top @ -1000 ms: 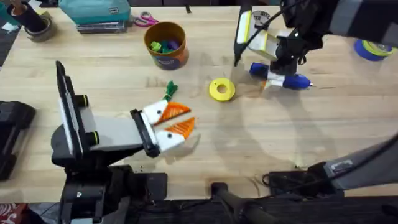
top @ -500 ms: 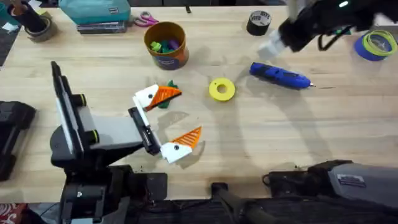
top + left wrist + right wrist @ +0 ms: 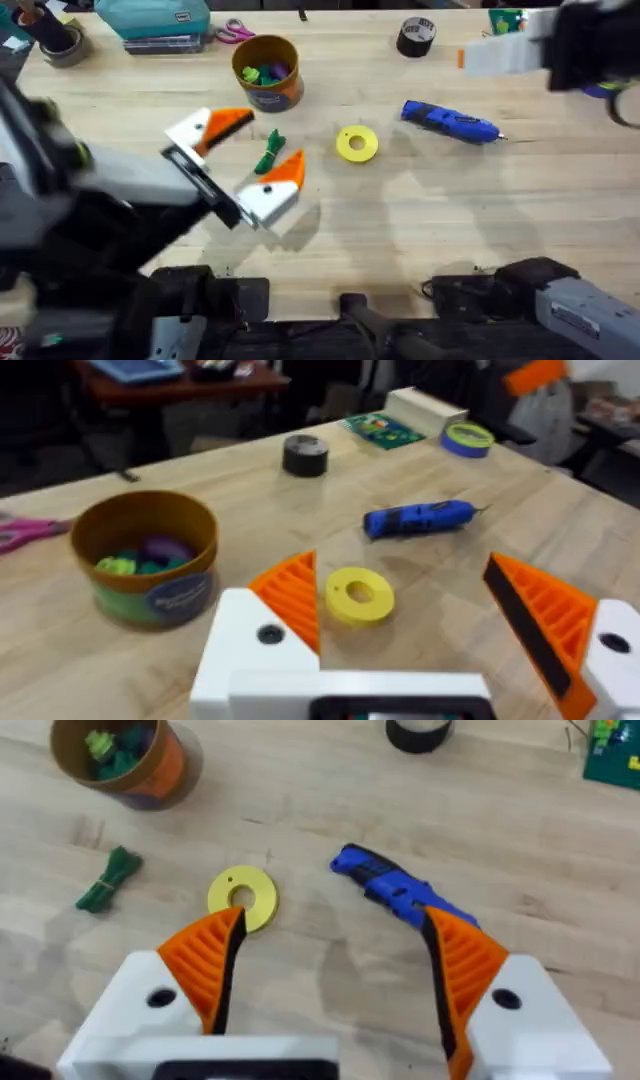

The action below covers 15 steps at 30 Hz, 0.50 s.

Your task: Pick up the gripper from the table and insert it into the empty holder that is missing its gripper. Then pick up a screw, insert it into the mounting hole, and use the screwdriver to tighten it. Finally, clean up the table by picking up the vegetable and placing it into the bucket.

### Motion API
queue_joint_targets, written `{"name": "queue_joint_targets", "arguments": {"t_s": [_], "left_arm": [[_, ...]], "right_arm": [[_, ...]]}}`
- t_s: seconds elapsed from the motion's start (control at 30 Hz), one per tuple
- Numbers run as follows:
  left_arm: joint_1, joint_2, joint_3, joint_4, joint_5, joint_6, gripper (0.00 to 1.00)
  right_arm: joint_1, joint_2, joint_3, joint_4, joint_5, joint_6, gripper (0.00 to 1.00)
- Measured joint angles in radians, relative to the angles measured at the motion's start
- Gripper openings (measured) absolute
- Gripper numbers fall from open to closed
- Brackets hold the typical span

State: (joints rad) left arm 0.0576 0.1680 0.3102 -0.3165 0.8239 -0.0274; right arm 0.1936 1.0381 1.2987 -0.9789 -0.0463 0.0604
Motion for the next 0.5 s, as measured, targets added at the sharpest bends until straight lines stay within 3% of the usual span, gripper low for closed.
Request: {"name": "queue_joint_targets", "arguments": {"t_s": [0.27, 0.5], "left_arm": [[0.0, 0.32, 0.375, -0.381, -0.18, 0.083, 0.985], [0.0, 0.571, 0.574, -0.636, -0.359, 0.102, 0.985]], "right_arm": [[0.0, -0.193, -0.061, -0.102, 0.003, 0.007, 0.995], [0.0, -0.271, -0.216, -0.178, 0.005, -0.013, 0.996]]}}
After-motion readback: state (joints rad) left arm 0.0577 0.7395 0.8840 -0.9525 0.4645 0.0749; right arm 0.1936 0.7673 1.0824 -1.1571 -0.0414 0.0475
